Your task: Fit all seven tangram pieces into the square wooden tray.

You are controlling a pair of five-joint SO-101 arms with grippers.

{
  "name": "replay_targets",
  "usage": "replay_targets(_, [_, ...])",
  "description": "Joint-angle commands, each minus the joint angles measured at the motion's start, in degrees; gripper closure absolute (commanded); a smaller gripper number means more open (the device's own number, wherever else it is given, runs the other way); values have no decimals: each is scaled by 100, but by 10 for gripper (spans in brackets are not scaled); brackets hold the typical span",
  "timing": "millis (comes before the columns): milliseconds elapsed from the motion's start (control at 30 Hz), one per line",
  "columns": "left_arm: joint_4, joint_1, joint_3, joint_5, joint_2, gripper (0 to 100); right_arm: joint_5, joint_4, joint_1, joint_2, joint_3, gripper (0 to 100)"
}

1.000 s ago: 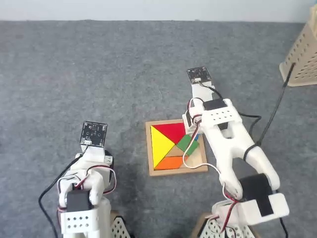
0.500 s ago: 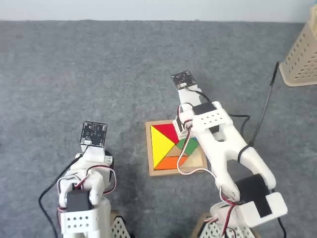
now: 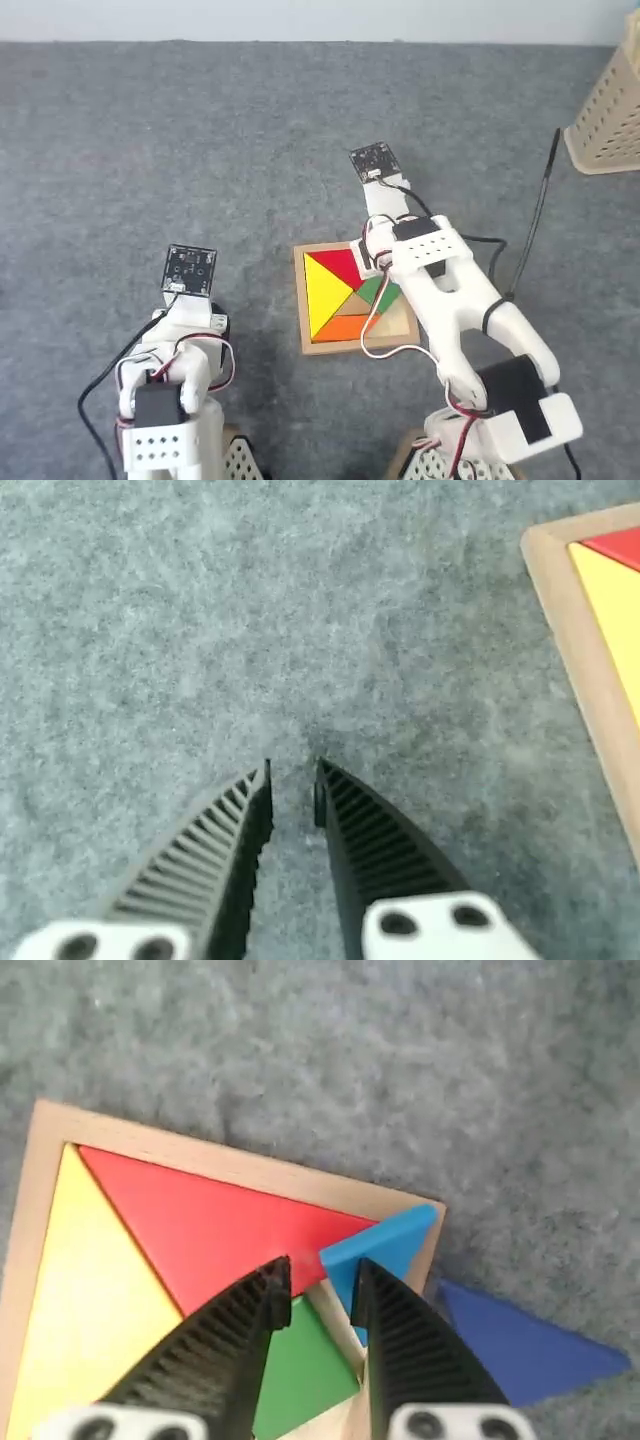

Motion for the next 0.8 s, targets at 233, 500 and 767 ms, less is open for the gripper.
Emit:
replay_targets(233, [0, 9, -57, 44, -123, 929, 123, -101, 110, -259, -9, 985])
replay_targets(500, [0, 9, -57, 44, -123, 929, 563, 321, 110, -321, -132, 992])
replay_targets(767, [0, 9, -57, 44, -123, 929, 571, 374, 127, -312, -185, 992])
